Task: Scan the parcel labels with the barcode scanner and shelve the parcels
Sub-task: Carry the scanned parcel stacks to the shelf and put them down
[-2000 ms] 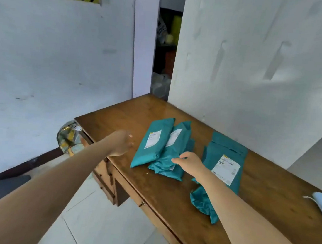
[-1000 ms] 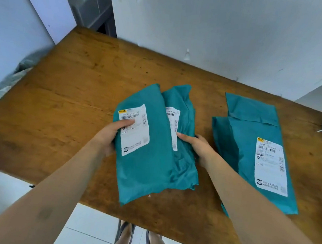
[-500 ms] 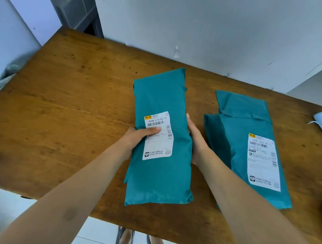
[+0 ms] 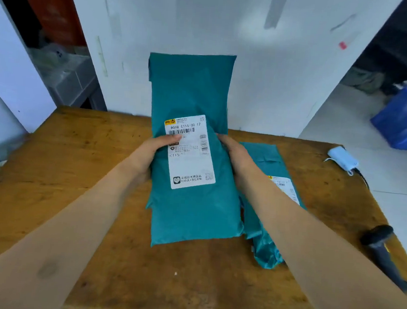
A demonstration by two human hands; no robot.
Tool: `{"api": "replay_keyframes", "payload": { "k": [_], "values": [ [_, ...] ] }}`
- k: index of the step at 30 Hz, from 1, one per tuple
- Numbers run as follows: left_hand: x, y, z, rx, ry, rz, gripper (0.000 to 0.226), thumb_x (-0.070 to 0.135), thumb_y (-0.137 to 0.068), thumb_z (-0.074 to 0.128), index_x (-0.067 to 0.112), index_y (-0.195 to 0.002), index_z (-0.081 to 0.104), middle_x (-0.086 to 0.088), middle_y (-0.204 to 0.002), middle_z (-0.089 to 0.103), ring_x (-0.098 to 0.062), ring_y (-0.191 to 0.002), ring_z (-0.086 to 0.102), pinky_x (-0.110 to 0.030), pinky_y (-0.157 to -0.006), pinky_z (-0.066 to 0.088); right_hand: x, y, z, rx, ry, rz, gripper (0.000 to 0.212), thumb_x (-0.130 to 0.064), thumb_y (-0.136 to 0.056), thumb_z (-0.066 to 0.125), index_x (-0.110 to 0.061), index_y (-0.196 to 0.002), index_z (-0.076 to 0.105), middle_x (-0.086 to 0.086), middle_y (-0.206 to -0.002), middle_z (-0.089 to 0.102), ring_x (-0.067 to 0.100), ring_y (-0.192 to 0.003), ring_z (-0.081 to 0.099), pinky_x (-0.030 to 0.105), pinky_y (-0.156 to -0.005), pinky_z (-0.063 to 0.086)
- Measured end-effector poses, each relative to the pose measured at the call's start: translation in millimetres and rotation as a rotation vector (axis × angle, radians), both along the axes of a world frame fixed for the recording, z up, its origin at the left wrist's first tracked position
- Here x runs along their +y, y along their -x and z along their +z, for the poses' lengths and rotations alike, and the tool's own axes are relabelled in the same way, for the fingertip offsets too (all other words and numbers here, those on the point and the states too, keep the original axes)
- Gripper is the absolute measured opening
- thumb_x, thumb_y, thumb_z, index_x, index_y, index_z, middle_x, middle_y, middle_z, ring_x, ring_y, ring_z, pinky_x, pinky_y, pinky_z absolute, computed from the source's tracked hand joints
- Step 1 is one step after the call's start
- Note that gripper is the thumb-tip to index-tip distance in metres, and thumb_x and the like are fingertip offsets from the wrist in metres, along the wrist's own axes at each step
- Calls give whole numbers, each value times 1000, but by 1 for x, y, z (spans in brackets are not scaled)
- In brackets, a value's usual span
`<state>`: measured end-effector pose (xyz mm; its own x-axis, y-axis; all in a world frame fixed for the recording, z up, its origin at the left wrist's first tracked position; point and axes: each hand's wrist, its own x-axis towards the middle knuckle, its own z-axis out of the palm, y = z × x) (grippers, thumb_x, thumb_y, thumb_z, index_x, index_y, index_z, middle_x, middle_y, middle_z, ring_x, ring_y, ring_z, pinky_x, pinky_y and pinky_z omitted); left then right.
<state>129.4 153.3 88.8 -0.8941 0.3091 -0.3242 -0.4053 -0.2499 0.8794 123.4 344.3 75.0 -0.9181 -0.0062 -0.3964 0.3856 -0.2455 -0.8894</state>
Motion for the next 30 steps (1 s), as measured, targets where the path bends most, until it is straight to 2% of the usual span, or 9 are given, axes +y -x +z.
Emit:
{"api": "replay_keyframes", "payload": {
  "k": [2,6,9,12,15,17,21,25,30],
  "values": [
    [22,1,36,119,-24,-46,14,18,-81,63,16,-94,67,1,-81,77,-13,-70,73,-26,-65,60,22,-6,36,86,-66,-69,57,-39,-64,71,-6,-111,70,12,-110,73,30,-107,67,44,-101,48],
    [89,-16,91,313,0,-140,45,21,-69,71,12,-113,63,-3,-95,76,-16,-80,73,-26,-64,58,87,-39,87,194,-179,-199,59,-39,-67,71,-2,-113,68,14,-108,73,33,-104,68,46,-99,50],
    [159,-43,115,428,8,-212,32,14,-77,74,15,-108,66,-5,-101,75,-19,-87,73,-29,-72,58,151,-87,115,256,-292,-337,42,-31,-75,70,-3,-105,67,12,-101,73,29,-94,69,40,-91,53],
    [244,-83,130,482,-13,-278,23,12,-79,72,18,-101,68,-2,-95,76,-16,-81,73,-26,-69,58,221,-155,138,313,-346,-454,24,-21,-87,66,-1,-99,66,10,-90,71,26,-85,66,38,-84,54],
    [342,-133,141,527,-41,-362,43,20,-70,80,15,-110,66,-4,-100,75,-18,-86,73,-26,-69,57,300,-238,155,359,-339,-521,15,-21,-95,56,-9,-93,65,5,-84,71,21,-77,67,24,-65,55],
    [414,-177,146,551,-56,-406,47,22,-68,81,15,-111,66,-3,-100,74,-15,-82,73,-23,-66,58,355,-295,166,371,-207,-549,26,-30,-97,49,-14,-89,68,2,-76,75,16,-67,71,20,-59,55],
    [544,-261,145,523,-118,-562,26,15,-78,74,18,-103,66,-2,-98,74,-10,-74,73,-19,-58,56,460,-400,177,422,-89,-641,49,-57,-93,43,-19,-105,71,5,-93,77,19,-78,74,28,-68,60],
    [648,-323,146,478,-166,-699,46,18,-72,79,15,-115,63,-6,-106,74,-20,-92,72,-31,-75,57,549,-476,176,354,-187,-728,59,-41,-73,74,-10,-122,65,13,-116,71,32,-107,67,45,-100,49],
    [762,-366,143,458,-174,-859,65,20,-60,84,11,-120,61,-10,-109,72,-26,-97,71,-40,-87,56,659,-530,154,393,-174,-929,59,-32,-67,81,-6,-119,66,15,-113,72,34,-106,68,47,-102,47]
  ]
}}
